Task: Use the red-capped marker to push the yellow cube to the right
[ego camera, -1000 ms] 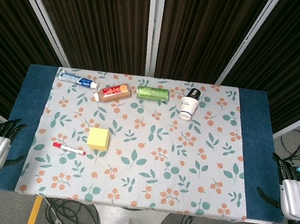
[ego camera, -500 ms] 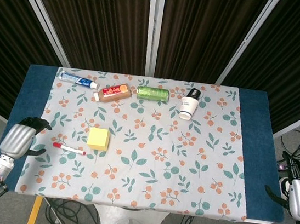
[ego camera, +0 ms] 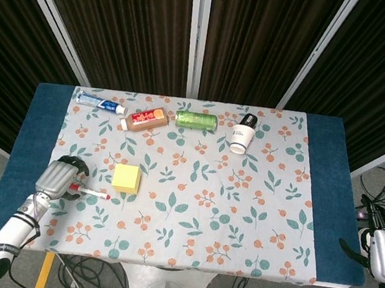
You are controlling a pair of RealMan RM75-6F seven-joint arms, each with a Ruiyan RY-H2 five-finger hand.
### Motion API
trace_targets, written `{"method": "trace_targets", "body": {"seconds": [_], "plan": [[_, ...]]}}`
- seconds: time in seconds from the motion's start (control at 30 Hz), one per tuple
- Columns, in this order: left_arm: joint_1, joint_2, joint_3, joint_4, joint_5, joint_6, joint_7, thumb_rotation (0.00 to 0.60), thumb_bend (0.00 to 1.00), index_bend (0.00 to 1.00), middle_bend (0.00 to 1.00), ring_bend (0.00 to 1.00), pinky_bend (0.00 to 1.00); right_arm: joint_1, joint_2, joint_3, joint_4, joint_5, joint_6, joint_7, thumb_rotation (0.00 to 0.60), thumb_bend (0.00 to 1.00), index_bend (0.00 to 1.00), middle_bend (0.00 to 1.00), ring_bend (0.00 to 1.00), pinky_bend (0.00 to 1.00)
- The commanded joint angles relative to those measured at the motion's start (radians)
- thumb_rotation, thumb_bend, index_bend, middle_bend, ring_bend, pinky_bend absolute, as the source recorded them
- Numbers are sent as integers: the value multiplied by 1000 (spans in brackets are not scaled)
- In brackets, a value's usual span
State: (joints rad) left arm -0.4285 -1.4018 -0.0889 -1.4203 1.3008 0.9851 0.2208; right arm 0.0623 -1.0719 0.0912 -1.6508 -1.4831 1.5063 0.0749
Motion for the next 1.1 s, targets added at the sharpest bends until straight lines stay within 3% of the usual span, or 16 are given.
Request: {"method": "trace_targets", "body": {"seconds": [0.03,0.17,0.63,1.1], "plan": [[-9,-30,7,-4,-46,-13,49,600,190,456,427,242,239,1,-3,1,5,4,-4,4,600,61,17,164,142,264],[-3,-66,8,2,-74,6,70,600,210,478,513,313,241,5,-6,1,11,6,-13,10,600,60,16,164,144,265],[-13,-109,1,1,-180,45,229,600,226,526,574,372,246,4,-19,0,38,12,-19,39,600,61,16,164,144,264],[-48,-119,15,-45,-272,54,396,600,311,523,564,372,246,3,-22,-3,51,13,-25,69,600,60,16,164,144,261]]}}
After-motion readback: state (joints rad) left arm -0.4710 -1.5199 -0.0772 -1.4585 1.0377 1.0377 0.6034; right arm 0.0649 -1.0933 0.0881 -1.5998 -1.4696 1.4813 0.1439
